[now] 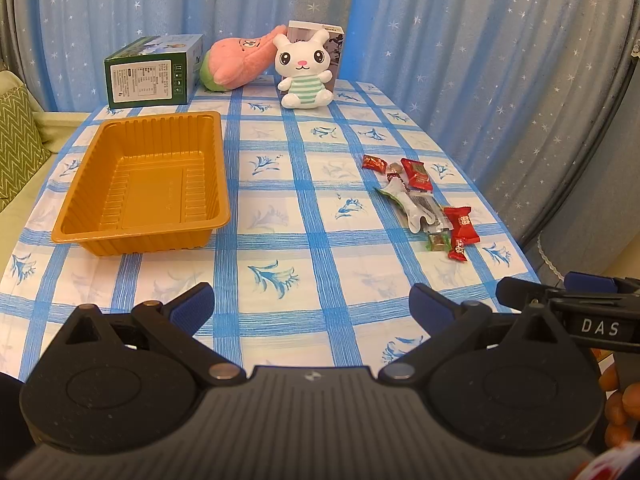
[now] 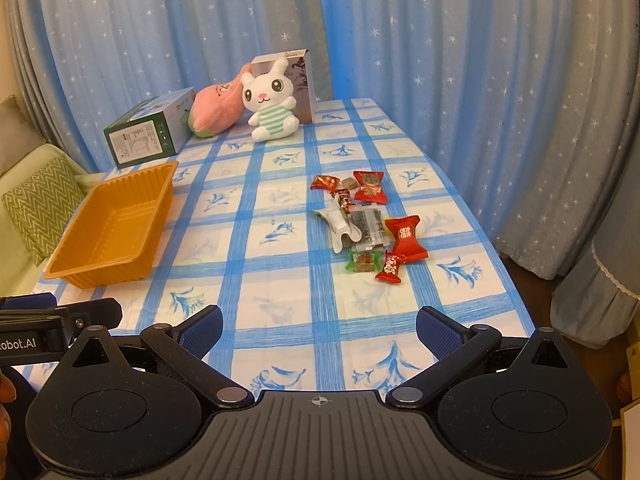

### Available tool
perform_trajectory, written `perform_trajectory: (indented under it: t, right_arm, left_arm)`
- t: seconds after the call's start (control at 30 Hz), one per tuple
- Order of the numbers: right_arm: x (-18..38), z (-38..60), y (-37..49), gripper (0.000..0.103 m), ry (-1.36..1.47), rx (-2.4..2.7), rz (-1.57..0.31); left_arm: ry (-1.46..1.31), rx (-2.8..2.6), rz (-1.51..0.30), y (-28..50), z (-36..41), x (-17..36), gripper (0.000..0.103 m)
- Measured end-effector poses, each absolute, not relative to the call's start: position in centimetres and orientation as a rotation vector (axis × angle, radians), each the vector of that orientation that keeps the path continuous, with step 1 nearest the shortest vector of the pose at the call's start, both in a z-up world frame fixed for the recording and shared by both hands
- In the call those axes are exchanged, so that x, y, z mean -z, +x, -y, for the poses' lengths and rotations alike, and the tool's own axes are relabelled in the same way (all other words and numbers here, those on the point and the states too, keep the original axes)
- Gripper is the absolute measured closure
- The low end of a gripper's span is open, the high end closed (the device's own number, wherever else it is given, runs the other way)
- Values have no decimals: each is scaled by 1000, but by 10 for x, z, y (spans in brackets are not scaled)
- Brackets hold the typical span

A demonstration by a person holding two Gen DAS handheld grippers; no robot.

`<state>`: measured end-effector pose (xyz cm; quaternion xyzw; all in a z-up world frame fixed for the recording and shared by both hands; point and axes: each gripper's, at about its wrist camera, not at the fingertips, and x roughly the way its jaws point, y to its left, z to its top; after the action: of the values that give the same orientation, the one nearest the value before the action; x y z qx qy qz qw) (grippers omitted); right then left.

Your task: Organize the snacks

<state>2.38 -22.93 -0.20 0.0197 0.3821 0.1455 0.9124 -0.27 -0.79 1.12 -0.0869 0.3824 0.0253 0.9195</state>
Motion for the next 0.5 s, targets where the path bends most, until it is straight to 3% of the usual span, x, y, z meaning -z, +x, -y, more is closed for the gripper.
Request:
perform_trajectory:
  t: [0.5]
  right_arm:
    - [2,231,25,1,41,-299,-789]
  left_arm:
    - [-181,-52,-786,-3,9,-12,0]
